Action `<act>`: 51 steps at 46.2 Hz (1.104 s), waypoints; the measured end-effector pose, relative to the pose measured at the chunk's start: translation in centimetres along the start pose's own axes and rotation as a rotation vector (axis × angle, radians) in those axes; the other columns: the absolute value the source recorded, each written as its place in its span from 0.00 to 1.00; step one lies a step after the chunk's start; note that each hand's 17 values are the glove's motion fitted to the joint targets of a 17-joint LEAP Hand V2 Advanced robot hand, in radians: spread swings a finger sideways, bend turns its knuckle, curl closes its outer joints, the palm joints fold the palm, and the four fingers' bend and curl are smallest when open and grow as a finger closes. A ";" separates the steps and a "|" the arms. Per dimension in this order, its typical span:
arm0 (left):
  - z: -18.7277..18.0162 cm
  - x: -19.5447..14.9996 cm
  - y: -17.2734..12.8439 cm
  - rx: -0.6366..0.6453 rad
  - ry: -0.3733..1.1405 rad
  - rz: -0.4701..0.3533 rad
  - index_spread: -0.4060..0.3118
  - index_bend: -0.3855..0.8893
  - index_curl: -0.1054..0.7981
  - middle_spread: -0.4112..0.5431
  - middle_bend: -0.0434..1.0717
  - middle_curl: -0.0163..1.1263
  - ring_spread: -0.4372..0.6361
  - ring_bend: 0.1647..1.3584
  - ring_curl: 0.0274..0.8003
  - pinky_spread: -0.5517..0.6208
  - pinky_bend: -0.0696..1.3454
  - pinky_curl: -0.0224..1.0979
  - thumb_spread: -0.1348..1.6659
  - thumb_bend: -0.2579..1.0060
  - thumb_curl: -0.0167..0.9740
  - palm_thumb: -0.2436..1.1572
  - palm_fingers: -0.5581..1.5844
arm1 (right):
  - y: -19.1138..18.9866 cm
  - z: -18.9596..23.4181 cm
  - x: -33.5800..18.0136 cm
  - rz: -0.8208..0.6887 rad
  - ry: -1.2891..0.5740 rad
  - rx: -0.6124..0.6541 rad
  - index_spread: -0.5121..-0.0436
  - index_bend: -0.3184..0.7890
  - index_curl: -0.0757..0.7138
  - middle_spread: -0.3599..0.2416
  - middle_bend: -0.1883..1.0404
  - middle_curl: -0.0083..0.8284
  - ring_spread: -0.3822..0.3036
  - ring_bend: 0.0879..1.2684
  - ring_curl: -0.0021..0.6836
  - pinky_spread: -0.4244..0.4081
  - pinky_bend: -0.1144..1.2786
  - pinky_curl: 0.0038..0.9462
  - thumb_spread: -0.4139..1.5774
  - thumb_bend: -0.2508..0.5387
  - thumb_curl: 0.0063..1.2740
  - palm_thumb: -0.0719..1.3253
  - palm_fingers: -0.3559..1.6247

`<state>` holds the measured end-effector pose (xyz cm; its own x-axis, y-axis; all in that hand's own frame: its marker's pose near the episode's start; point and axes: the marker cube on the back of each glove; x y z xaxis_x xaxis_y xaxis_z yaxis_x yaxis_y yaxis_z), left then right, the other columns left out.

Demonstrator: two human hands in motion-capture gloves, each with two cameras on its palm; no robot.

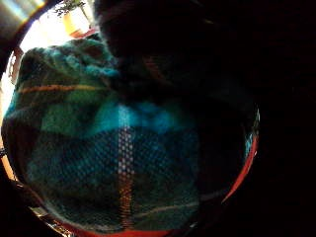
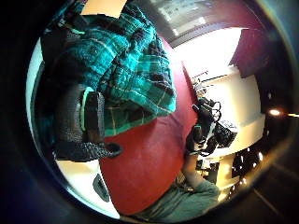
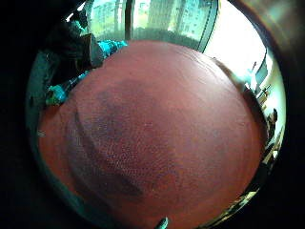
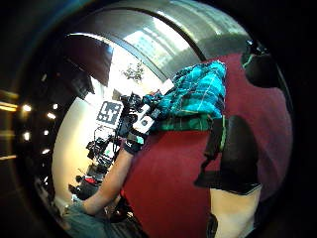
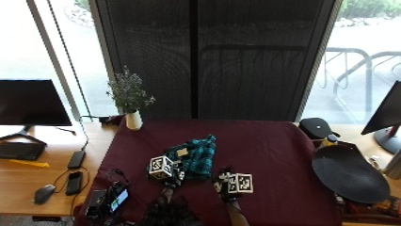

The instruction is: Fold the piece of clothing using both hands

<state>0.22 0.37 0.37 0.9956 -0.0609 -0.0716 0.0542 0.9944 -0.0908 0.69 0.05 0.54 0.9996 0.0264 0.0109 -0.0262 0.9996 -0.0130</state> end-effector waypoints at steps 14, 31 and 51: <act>0.4 -0.1 -0.3 -0.040 -0.003 -0.028 0.32 0.44 0.60 0.27 0.32 0.42 0.39 0.18 0.44 0.72 0.15 0.13 0.82 0.20 0.35 0.57 0.59 | -0.2 -0.2 0.6 0.024 -0.019 -0.002 0.56 0.45 0.65 0.52 0.28 0.39 0.50 0.16 0.58 0.65 0.32 0.39 0.85 0.33 0.40 0.64 0.56; 0.4 0.1 -0.7 0.002 0.042 0.017 0.32 0.44 0.60 0.26 0.34 0.43 0.38 0.20 0.45 0.72 0.15 0.11 0.82 0.20 0.35 0.57 0.60 | -0.1 0.0 0.5 0.010 -0.002 0.023 0.56 0.45 0.65 0.52 0.28 0.39 0.49 0.16 0.59 0.65 0.32 0.39 0.85 0.31 0.41 0.65 0.56; 0.4 0.9 -0.2 -0.024 0.109 0.020 0.31 0.44 0.62 0.27 0.34 0.43 0.39 0.18 0.45 0.73 0.14 0.10 0.82 0.20 0.35 0.57 0.59 | 0.0 0.0 0.2 0.008 -0.024 0.001 0.56 0.45 0.65 0.52 0.28 0.39 0.49 0.16 0.59 0.65 0.31 0.39 0.85 0.30 0.41 0.65 0.56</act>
<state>1.13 0.17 0.68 0.9821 -0.0515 -0.1809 0.0314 0.9932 -0.1123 0.84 0.06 0.50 0.9988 0.0346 0.0349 -0.0342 0.9993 -0.0118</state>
